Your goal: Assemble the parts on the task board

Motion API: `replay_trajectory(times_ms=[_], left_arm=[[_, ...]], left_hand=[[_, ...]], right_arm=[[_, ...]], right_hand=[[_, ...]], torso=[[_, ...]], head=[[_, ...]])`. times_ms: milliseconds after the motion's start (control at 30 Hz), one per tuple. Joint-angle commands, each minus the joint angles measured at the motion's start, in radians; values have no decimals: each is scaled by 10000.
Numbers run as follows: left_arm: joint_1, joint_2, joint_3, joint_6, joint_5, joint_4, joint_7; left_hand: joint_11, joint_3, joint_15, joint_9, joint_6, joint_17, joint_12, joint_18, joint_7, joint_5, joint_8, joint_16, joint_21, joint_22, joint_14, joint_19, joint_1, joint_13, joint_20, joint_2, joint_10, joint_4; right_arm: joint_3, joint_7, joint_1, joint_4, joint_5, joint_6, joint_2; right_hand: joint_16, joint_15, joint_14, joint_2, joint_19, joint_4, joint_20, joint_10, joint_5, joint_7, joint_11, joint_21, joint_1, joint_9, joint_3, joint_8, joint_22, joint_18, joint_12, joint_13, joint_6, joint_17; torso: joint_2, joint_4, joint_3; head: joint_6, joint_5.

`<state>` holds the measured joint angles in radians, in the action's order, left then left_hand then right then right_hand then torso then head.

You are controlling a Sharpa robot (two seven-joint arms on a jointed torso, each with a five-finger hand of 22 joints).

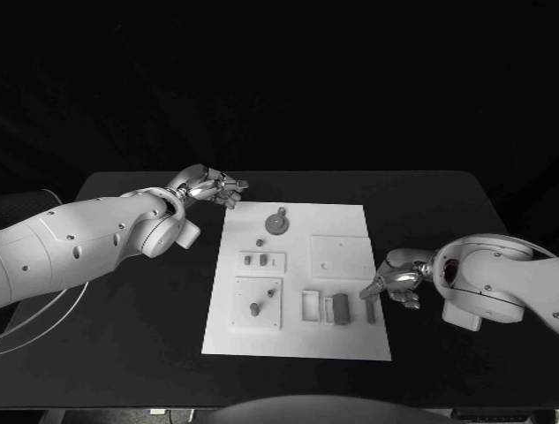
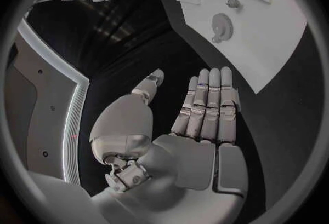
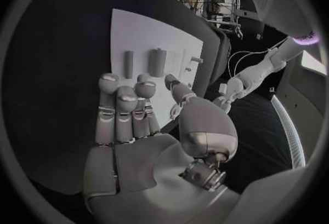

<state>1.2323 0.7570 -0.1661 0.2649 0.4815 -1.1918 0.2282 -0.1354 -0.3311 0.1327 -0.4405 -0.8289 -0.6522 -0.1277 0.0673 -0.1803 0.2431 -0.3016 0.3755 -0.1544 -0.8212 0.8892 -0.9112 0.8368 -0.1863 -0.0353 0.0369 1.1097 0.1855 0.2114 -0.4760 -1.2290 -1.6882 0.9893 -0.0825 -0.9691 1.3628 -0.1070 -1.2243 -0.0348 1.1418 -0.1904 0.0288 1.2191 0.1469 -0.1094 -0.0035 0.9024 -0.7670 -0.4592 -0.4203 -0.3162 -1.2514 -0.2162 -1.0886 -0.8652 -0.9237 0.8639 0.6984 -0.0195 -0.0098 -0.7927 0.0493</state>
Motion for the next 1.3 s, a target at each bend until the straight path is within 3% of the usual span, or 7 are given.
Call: replay_trajectory(times_ms=[33,300,400,500,800,900,1300], left_arm=[[-16,-47,0,106,-71,-19,110],[-28,-75,-2,143,-205,-101,179],[-28,-77,-2,150,-254,-137,188],[-28,-79,-2,148,-288,-164,196],[-28,11,-2,176,-325,-311,206],[-25,97,0,204,-325,-419,190],[-23,151,1,203,-319,-546,135]], left_hand=[[-33,77,29,-4,-65,-15,48,139,-17,-3,-38,-43,43,-15,-72,107,-204,-15,7,6,9,-20],[-46,266,53,12,-20,-74,115,181,-22,-466,-4,-135,101,-46,-147,204,-929,-68,-17,-1,-44,-238],[-50,301,60,20,6,-99,149,211,-19,-1123,13,-183,142,-48,-189,252,-1213,-93,-25,7,-75,-397],[-56,293,75,26,25,-113,172,221,-23,-1403,25,-221,177,-42,-226,291,-1340,-107,-41,29,-98,-515],[-65,276,87,30,42,-122,191,225,-29,-1478,36,-244,198,-40,-253,316,-1383,-114,-51,33,-121,-574],[-68,277,90,31,44,-125,196,227,-30,-1495,37,-250,203,-40,-259,322,-1407,-116,-54,45,-127,-600],[-75,261,96,33,55,-130,209,230,-32,-1505,43,-265,216,-40,-279,340,-1399,-118,-59,66,-146,-613]], right_arm=[[19,-439,0,-4,341,-221,187],[58,-436,73,207,1107,280,827],[58,-419,144,240,1494,374,1003],[59,-416,178,361,1536,296,1176],[63,-517,487,732,2256,-348,1521],[63,-518,562,795,2320,-336,1597],[62,-532,752,1053,2388,-383,1892]], right_hand=[[267,-13,-39,-95,2,154,111,-42,-77,-11,-2,43,210,3,-23,32,-43,-456,-267,-224,-2,194],[604,-13,57,-594,58,645,255,-170,-192,-14,1,167,670,2,-208,77,-168,-456,-588,-525,12,466],[687,0,75,-783,69,773,293,-190,-213,-29,17,213,716,5,-313,101,-215,-456,-662,-593,43,529],[739,7,106,-961,64,946,324,-220,-229,-37,19,241,736,-2,-475,108,-254,-456,-709,-645,50,574],[784,16,160,-1116,28,1233,333,-259,-275,-41,30,268,831,-26,-633,109,-311,-456,-746,-698,59,616],[804,21,207,-1176,-20,1411,340,-289,-760,-45,34,272,870,-42,-710,113,-346,-456,-754,-721,77,637],[837,13,218,-1169,-40,1520,341,-283,-829,-24,16,291,876,-77,-736,64,-380,-456,-781,-748,-1,656]], torso=[[-81,-55,-9],[-81,-50,-22],[-77,-44,-26],[-74,-39,-25],[-80,-47,-24],[-83,-44,-18],[-71,-54,-24]], head=[[-84,-36],[-95,-68],[-103,-87],[-123,-68],[-170,0],[-194,25],[-219,100]])
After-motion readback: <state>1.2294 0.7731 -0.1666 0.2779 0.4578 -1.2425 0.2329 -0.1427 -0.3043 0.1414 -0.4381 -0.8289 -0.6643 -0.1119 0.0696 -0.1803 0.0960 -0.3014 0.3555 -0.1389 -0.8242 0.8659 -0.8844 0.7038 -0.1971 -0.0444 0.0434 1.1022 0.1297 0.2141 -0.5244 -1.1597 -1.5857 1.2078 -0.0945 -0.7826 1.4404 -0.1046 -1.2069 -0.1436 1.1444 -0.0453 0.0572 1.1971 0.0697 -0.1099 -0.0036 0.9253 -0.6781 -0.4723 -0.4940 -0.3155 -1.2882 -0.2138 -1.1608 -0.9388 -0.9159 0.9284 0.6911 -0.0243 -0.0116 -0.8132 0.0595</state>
